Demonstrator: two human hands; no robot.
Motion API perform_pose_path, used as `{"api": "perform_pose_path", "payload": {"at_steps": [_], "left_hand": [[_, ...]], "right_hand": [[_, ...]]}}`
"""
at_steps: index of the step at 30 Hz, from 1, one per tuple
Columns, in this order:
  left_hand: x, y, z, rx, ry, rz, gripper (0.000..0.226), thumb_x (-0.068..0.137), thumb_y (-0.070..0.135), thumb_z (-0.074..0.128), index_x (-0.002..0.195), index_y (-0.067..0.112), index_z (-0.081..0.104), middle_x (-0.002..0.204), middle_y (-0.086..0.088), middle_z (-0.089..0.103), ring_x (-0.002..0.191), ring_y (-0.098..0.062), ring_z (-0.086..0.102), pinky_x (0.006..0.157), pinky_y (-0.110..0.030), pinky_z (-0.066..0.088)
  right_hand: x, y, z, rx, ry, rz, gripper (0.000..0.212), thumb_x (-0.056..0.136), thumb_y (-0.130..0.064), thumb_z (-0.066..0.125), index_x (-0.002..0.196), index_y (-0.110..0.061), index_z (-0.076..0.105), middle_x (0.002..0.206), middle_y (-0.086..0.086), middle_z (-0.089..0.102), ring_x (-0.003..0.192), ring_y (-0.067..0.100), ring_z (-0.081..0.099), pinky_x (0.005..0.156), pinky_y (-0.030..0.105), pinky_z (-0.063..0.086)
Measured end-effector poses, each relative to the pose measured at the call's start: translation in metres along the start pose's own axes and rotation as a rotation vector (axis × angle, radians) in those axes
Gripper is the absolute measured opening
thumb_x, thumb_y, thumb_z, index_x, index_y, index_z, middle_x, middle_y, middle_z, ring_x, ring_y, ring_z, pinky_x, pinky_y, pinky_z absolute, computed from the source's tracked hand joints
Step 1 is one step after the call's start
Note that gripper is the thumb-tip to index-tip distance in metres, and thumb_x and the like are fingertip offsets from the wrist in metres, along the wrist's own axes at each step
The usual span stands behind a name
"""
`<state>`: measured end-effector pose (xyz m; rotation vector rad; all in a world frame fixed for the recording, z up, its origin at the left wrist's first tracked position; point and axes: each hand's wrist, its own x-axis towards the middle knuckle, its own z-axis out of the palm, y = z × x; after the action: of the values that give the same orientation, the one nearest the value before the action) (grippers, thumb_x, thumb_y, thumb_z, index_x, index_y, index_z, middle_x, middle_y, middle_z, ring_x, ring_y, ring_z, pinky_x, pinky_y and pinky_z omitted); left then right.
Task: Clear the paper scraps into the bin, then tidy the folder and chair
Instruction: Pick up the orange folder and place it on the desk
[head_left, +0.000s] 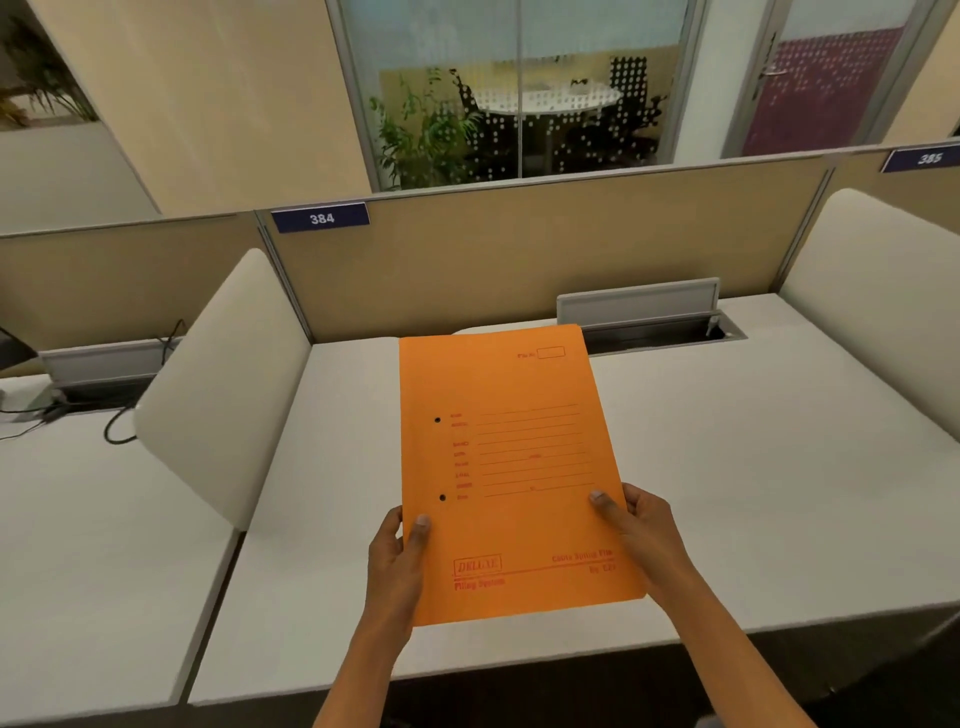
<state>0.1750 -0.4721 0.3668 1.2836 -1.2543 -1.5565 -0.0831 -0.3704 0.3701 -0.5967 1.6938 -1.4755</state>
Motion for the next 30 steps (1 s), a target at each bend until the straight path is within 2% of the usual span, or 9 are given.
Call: {"api": "perform_pose_path", "payload": {"at_steps": [3,6,11,15,22,25,30], "left_hand": [[0.022,0.003,0.006,0.010,0.006,-0.005,0.026,0.092,0.047,0.055,0.114,0.032,0.059,0.101,0.012,0.077,0.084,-0.019,0.078,0.057,-0.030,0.061],[0.048,0.005,0.010,0.017,0.001,-0.002,0.025,0.095,0.044,0.054,0.115,0.030,0.059,0.105,0.010,0.076,0.085,-0.019,0.078,0.058,-0.029,0.061],[0.096,0.006,0.014,0.041,0.010,-0.014,0.023,0.099,0.043,0.052,0.115,0.030,0.059,0.109,0.006,0.074,0.087,-0.021,0.077,0.066,-0.036,0.063],[0.136,0.015,0.012,0.038,0.014,-0.020,0.022,0.096,0.046,0.054,0.113,0.033,0.061,0.105,0.010,0.076,0.085,-0.015,0.077,0.060,-0.029,0.061],[0.200,0.032,0.004,0.065,0.002,-0.029,0.026,0.094,0.051,0.052,0.113,0.035,0.060,0.107,0.013,0.074,0.085,-0.012,0.077,0.063,-0.028,0.060],[0.220,0.040,0.003,0.063,0.002,-0.031,0.027,0.093,0.053,0.052,0.112,0.036,0.060,0.104,0.015,0.074,0.084,-0.010,0.076,0.061,-0.026,0.060],[0.246,0.044,0.009,0.055,-0.019,-0.042,0.016,0.101,0.042,0.051,0.111,0.033,0.060,0.106,0.012,0.073,0.086,-0.013,0.076,0.063,-0.025,0.058]], "right_hand": [[0.023,-0.003,0.004,-0.021,0.007,-0.004,0.013,0.092,-0.038,0.069,0.103,-0.030,0.070,0.099,-0.006,0.079,0.082,0.018,0.078,0.064,0.031,0.060],[0.050,-0.006,0.010,-0.040,0.012,-0.004,0.012,0.093,-0.037,0.068,0.102,-0.029,0.070,0.100,-0.005,0.078,0.084,0.019,0.077,0.067,0.032,0.060],[0.092,-0.010,0.026,-0.061,0.041,-0.017,0.011,0.093,-0.034,0.069,0.100,-0.027,0.072,0.097,-0.005,0.079,0.080,0.016,0.077,0.065,0.029,0.059],[0.131,-0.018,0.045,-0.121,0.051,-0.031,0.011,0.093,-0.038,0.069,0.101,-0.030,0.071,0.098,-0.008,0.078,0.083,0.016,0.076,0.070,0.033,0.060],[0.182,-0.037,0.080,-0.144,0.093,-0.023,0.008,0.093,-0.038,0.067,0.096,-0.032,0.070,0.089,-0.015,0.078,0.075,0.007,0.075,0.053,0.017,0.054],[0.196,-0.046,0.088,-0.149,0.108,-0.016,0.008,0.093,-0.039,0.067,0.097,-0.033,0.069,0.087,-0.016,0.078,0.074,0.008,0.076,0.051,0.017,0.054],[0.215,-0.052,0.092,-0.129,0.116,-0.007,0.007,0.093,-0.036,0.068,0.098,-0.031,0.070,0.087,-0.015,0.079,0.076,0.011,0.077,0.051,0.018,0.056]]}}
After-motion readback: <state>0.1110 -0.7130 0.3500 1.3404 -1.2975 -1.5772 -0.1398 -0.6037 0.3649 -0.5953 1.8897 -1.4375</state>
